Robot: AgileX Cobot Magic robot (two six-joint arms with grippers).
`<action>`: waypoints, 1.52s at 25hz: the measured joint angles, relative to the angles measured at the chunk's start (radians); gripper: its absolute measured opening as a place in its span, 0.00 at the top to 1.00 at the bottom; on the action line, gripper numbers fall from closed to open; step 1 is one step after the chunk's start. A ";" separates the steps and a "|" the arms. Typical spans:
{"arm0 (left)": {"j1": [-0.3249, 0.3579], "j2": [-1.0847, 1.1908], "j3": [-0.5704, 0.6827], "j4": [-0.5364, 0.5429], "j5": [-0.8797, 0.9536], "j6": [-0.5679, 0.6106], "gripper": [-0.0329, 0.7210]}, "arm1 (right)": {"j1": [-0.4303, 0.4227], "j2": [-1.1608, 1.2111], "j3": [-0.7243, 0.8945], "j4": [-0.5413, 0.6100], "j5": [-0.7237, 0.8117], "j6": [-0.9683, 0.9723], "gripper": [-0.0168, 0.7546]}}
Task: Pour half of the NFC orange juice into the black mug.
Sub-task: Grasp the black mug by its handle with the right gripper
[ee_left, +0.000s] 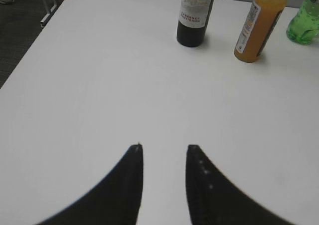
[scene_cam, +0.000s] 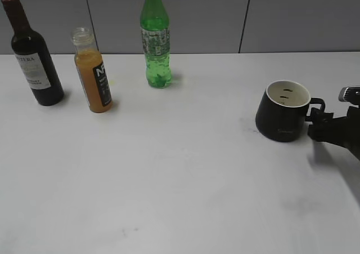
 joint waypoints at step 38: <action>0.000 0.000 0.000 0.000 0.000 0.000 0.64 | 0.000 0.116 -0.156 -0.115 0.000 -0.058 0.93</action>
